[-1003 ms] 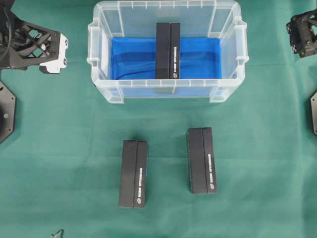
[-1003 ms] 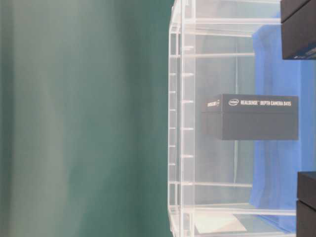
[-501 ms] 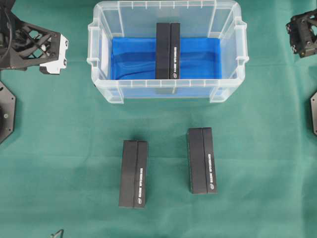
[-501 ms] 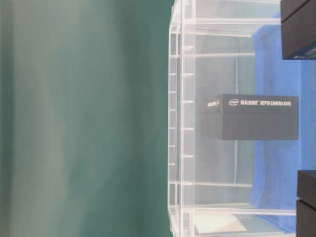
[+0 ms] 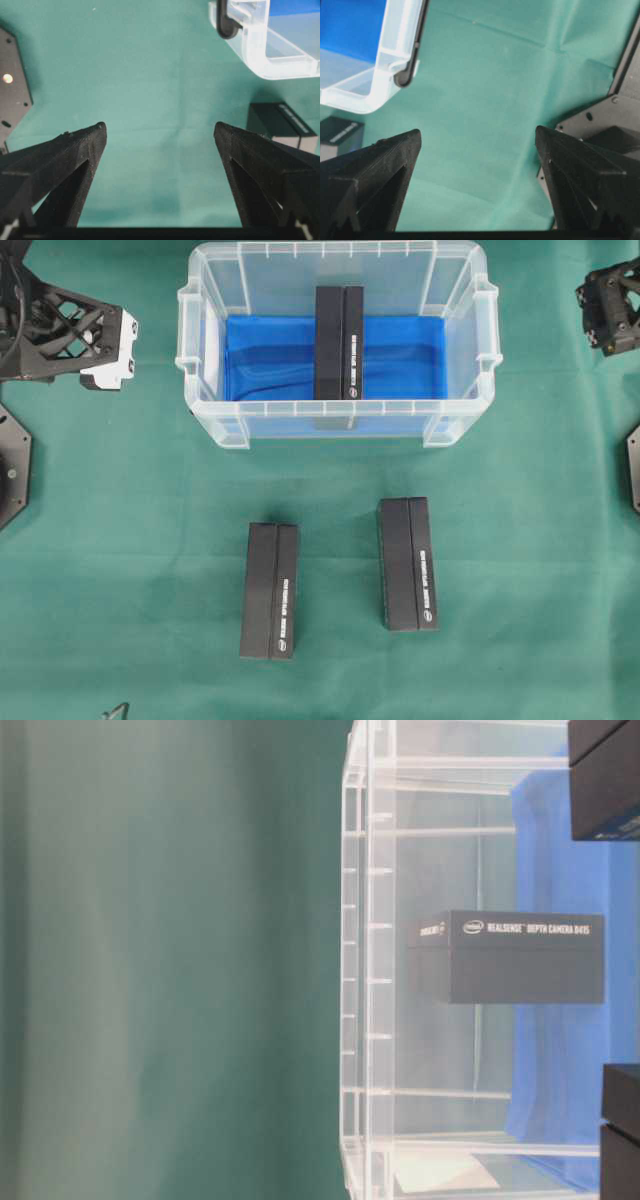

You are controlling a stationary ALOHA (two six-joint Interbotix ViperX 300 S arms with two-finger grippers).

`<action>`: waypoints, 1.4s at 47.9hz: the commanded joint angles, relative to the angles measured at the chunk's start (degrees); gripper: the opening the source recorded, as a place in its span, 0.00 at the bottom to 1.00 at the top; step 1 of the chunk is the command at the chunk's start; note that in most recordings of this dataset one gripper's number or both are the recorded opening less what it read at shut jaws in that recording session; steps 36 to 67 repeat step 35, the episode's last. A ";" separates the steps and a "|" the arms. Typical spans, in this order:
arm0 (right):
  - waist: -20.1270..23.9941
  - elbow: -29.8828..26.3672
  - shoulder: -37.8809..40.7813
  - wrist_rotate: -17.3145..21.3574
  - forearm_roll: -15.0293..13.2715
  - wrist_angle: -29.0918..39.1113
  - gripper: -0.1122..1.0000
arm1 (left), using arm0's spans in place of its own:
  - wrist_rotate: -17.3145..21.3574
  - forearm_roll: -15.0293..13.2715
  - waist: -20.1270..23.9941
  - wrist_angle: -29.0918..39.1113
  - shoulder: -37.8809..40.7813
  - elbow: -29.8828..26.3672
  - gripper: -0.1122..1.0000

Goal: Take the box out of the case with both arms.

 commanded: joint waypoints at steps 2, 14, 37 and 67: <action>-0.09 -0.44 -0.26 0.09 -0.26 -0.35 0.91 | 0.09 0.18 0.09 -0.18 -0.26 -0.62 0.90; -0.09 -0.26 -0.26 0.09 -0.26 -0.35 0.91 | 0.09 0.18 0.26 -0.18 -0.26 -0.53 0.90; -0.35 0.35 -0.26 0.00 -0.26 -1.41 0.91 | 0.44 0.09 0.79 -0.18 -0.26 -0.26 0.90; -0.35 0.35 -0.26 0.00 -0.26 -1.41 0.91 | 0.44 0.09 0.79 -0.18 -0.26 -0.26 0.90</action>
